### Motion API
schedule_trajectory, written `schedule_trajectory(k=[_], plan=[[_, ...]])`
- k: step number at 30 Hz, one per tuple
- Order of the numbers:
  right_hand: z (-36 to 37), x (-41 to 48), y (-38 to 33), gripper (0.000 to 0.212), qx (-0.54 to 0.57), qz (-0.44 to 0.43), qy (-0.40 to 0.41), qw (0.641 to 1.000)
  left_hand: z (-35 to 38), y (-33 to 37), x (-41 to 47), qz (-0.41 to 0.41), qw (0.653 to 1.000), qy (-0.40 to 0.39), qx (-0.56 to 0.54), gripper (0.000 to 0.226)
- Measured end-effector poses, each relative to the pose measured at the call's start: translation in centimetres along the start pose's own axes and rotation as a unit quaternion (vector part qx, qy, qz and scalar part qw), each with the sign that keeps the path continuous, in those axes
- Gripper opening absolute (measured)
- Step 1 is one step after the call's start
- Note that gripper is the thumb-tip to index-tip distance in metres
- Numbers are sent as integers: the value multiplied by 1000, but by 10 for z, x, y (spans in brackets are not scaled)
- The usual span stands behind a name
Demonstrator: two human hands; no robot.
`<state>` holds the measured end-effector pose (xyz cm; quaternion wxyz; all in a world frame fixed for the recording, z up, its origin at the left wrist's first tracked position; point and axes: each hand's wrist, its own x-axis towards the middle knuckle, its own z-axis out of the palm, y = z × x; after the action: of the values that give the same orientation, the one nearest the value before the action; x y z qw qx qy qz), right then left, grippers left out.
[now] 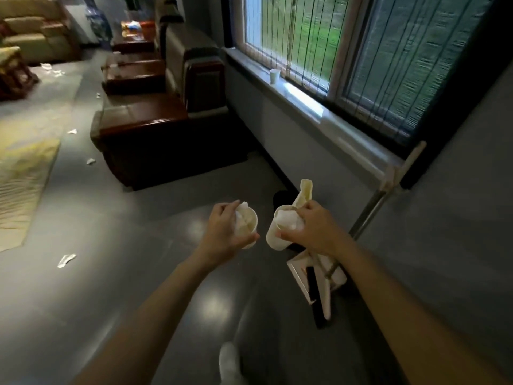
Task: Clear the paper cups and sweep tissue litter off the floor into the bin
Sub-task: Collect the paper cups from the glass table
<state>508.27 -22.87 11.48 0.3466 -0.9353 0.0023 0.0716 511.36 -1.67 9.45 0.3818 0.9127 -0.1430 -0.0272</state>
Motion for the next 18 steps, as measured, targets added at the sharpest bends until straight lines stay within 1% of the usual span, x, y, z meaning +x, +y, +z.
schedule_trajectory(k=[3,6,10,15,18], plan=[[-4,86,23,51,14,22,12,1000,9,-25,95,5,1000,-23,-3,85],[-5,160,51,45,61,62,38,995,24,-48,188,13,998,-55,-12,86],[-13,243,93,61,69,140,57,986,61,-64,300,30,992,-121,9,87],[-25,312,148,59,76,202,47,975,122,-64,402,38,976,-216,-7,86],[-25,355,186,60,84,222,49,970,160,-71,450,32,967,-251,-18,86]])
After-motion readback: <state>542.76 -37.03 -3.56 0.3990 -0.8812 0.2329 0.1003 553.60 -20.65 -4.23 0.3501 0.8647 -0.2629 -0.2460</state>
